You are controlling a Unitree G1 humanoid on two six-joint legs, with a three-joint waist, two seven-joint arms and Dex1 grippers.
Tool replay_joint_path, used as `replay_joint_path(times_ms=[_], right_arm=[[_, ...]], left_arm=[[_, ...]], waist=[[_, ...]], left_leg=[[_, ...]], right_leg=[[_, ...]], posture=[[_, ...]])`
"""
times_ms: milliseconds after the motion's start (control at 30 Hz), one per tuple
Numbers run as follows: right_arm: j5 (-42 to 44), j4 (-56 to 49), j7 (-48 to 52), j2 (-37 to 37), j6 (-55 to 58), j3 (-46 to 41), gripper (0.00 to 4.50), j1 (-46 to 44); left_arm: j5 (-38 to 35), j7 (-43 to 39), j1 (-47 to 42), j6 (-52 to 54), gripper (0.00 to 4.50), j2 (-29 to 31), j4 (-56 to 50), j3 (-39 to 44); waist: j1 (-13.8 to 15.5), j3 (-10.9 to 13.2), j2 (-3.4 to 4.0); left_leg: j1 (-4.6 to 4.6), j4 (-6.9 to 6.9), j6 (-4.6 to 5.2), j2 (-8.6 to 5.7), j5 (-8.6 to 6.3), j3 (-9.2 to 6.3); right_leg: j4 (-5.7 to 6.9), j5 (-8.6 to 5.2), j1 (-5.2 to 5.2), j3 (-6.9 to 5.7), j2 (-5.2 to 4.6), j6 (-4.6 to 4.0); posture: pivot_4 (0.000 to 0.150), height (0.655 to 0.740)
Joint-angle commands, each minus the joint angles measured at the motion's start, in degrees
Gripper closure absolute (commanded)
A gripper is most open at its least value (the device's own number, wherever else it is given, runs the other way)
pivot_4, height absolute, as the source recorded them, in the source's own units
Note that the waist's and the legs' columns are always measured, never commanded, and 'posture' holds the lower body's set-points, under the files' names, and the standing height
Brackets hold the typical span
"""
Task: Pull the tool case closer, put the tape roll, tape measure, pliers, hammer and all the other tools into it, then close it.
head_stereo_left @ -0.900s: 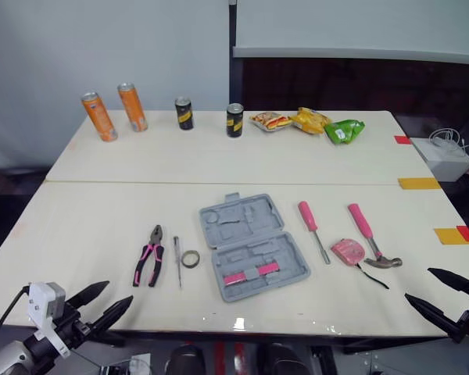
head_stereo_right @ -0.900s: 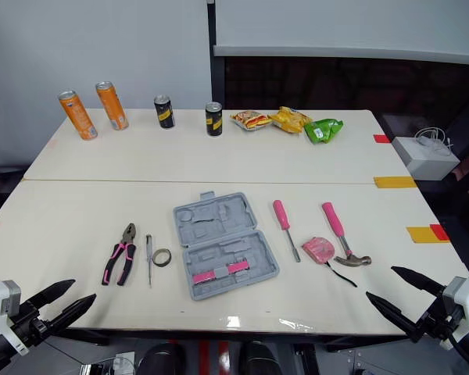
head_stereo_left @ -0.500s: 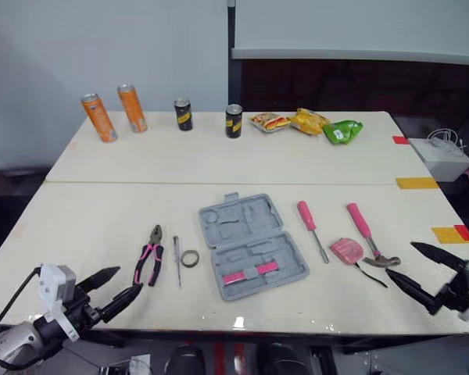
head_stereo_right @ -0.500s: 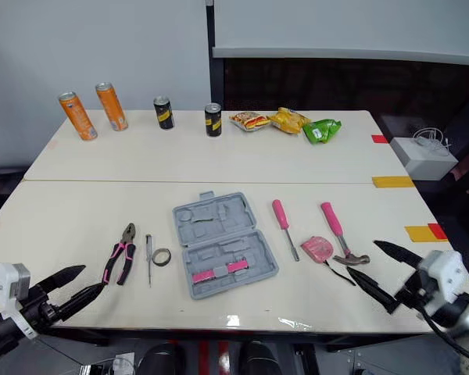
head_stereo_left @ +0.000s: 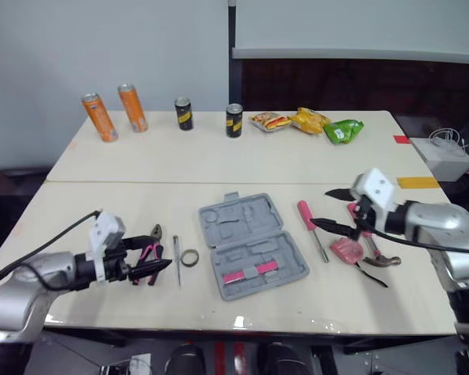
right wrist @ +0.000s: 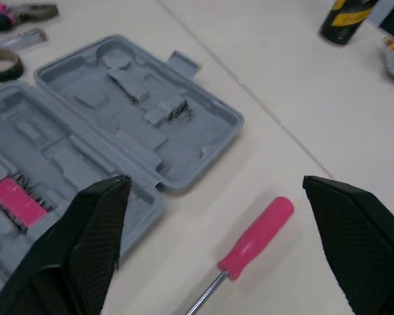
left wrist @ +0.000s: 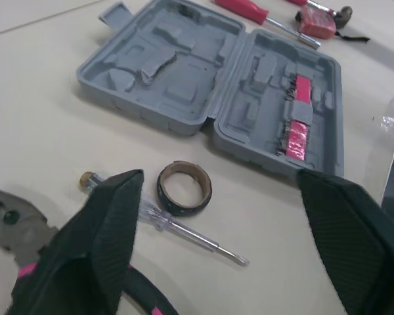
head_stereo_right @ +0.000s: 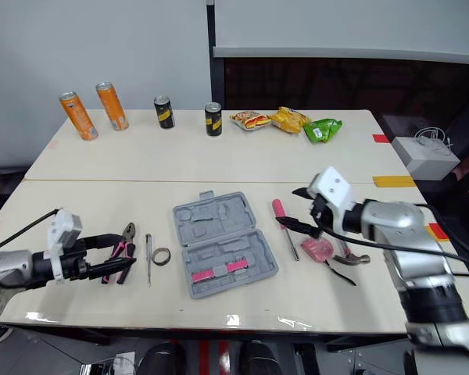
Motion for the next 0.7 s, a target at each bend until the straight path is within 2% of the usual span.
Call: replay_joint_path(times_ms=[33, 267, 300, 400, 700], right_arm=[[-7.3, 11.4, 4.89, 1.52, -7.35, 6.09, 1.78, -7.95], [-18.79, 34.51, 10.01, 7.67, -20.86, 15.22, 4.15, -20.62], [-20.37, 37.46, 10.31, 8.39, -22.74, 16.19, 4.48, -22.16], [-22.68, 43.99, 10.28, 10.55, -26.33, 16.83, 4.48, -25.45], [-29.1, 56.85, 8.72, 15.79, -31.81, 17.98, 4.48, -31.72]], left_arm=[[3.76, -4.58, -6.05, -2.45, 1.97, -0.37, 5.21, -4.93], [12.51, -6.52, -17.42, -3.53, 4.33, -5.12, 16.08, -14.97], [13.54, -6.7, -18.7, -3.71, 4.5, -5.89, 17.17, -15.96], [15.64, -7.06, -21.0, -4.79, 4.5, -7.34, 19.64, -17.46], [21.32, -6.17, -25.38, -7.01, 4.5, -12.72, 24.83, -20.68]], waist=[[-0.03, 0.0, 0.0], [-0.08, 0.0, -0.01], [-0.09, 0.01, 0.0], [-0.18, 0.01, 0.01], [-0.09, 0.02, 0.03]], left_leg=[[-0.12, 0.08, 0.01, -0.01, 0.0, 0.02], [-0.34, 0.44, -0.01, 0.02, 0.01, -0.02], [-0.44, 0.54, -0.02, 0.05, 0.01, -0.05], [-0.89, 1.09, -0.01, 0.1, 0.01, -0.19], [-1.09, 1.35, -0.03, 0.22, 0.02, -0.42]], right_leg=[[0.12, -0.01, -0.11, -0.02, 0.0, -0.03], [0.8, -0.23, -0.4, -0.16, 0.01, -0.38], [0.89, -0.23, -0.5, -0.17, 0.01, -0.39], [1.2, -0.21, -0.81, -0.25, 0.0, -0.45], [1.25, -0.13, -0.8, -0.48, -0.02, -0.6]], posture=[[0.15, 0.74], [0.15, 0.74], [0.15, 0.74], [0.15, 0.74], [0.15, 0.74]])
